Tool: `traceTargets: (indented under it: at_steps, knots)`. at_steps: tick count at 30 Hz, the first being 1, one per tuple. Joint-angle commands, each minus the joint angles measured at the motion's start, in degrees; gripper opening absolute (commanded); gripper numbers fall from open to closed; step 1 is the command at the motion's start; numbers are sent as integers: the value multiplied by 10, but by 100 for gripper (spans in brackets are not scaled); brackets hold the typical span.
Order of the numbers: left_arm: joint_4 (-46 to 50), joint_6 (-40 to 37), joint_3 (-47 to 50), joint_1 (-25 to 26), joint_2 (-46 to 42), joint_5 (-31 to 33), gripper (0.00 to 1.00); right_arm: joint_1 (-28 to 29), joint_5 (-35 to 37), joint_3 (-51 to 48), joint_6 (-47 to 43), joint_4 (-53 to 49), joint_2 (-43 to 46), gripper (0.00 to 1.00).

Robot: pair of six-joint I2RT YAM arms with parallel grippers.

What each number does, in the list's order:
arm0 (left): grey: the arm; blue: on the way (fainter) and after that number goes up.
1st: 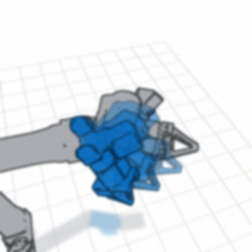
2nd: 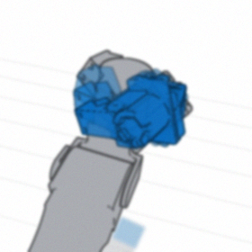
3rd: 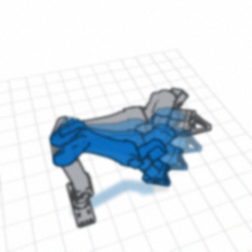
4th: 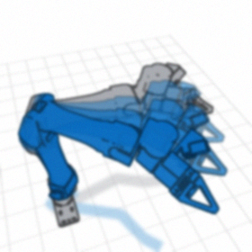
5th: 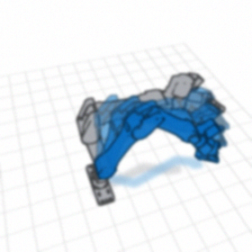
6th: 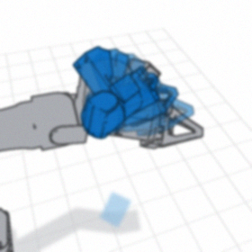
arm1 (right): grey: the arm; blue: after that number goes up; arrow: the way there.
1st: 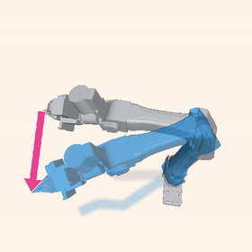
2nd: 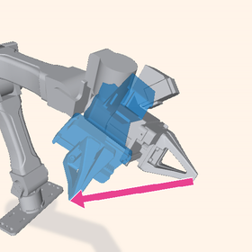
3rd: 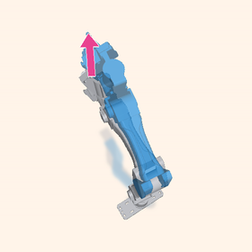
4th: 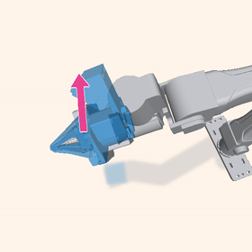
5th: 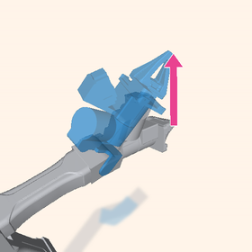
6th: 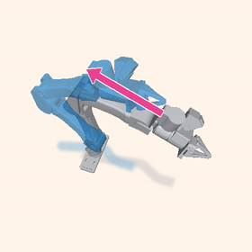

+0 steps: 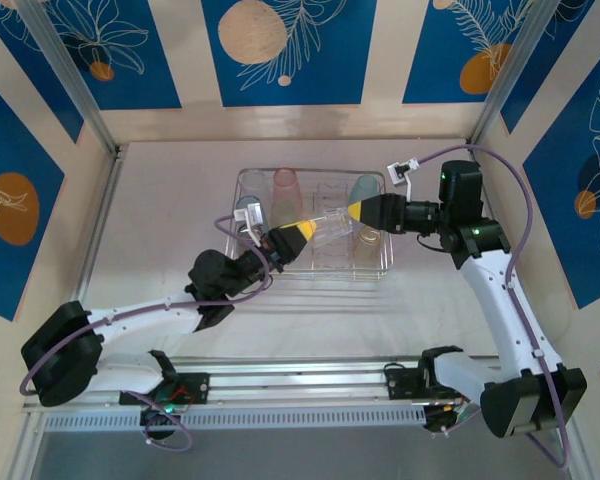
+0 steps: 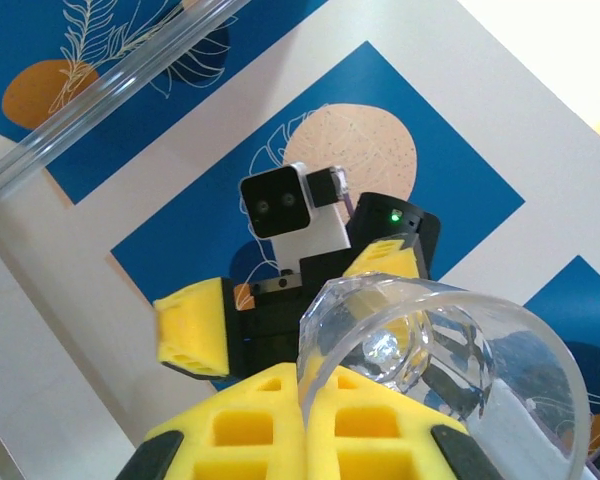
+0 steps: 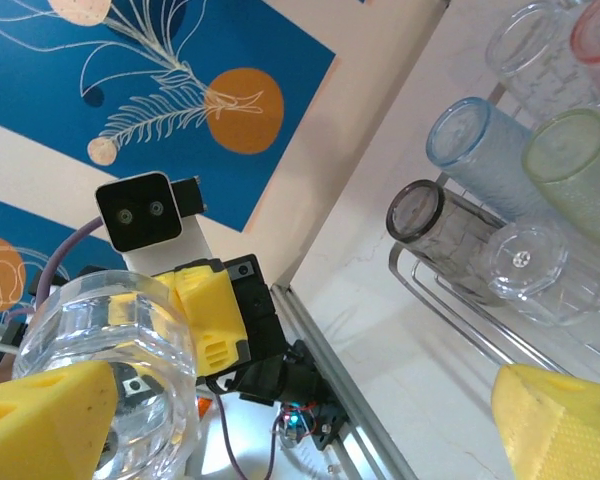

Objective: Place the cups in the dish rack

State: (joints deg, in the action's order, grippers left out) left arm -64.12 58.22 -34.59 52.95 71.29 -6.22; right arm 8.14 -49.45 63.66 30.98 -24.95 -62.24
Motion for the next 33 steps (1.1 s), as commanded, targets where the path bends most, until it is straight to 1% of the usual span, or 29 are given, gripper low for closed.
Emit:
traceTargets:
  at_steps: [1,4,6,8,11,13,16,20,23,27,33]
  knots:
    - [-31,5,-2,-7,-16,-15,0,19,-47,31,5,19,-9,96]
    - [-28,2,0,-9,-19,-11,0,33,-63,40,-2,14,-13,96]
    - [-24,2,1,-11,-20,-11,0,29,-55,38,3,13,-7,96]
    - [-20,1,1,-13,-21,-12,0,7,-44,28,20,18,4,96]
    - [-14,0,1,-13,-22,-13,0,-25,-48,14,44,37,20,97]
    - [-10,0,1,-13,-21,-15,0,-30,-64,14,46,43,23,97]
    - [-9,0,-3,-13,-17,-18,0,-12,-84,15,43,46,19,98]
    - [-10,0,-7,-13,-11,-20,0,37,-82,21,17,23,7,97]
    - [2,0,-12,-13,-12,-24,0,60,-78,29,-6,-3,-5,97]
    - [14,-4,-16,-13,-12,-29,0,72,-84,33,-7,0,-14,95]
    - [16,-1,-15,-13,-10,-28,0,82,-95,42,-4,-3,-29,86]
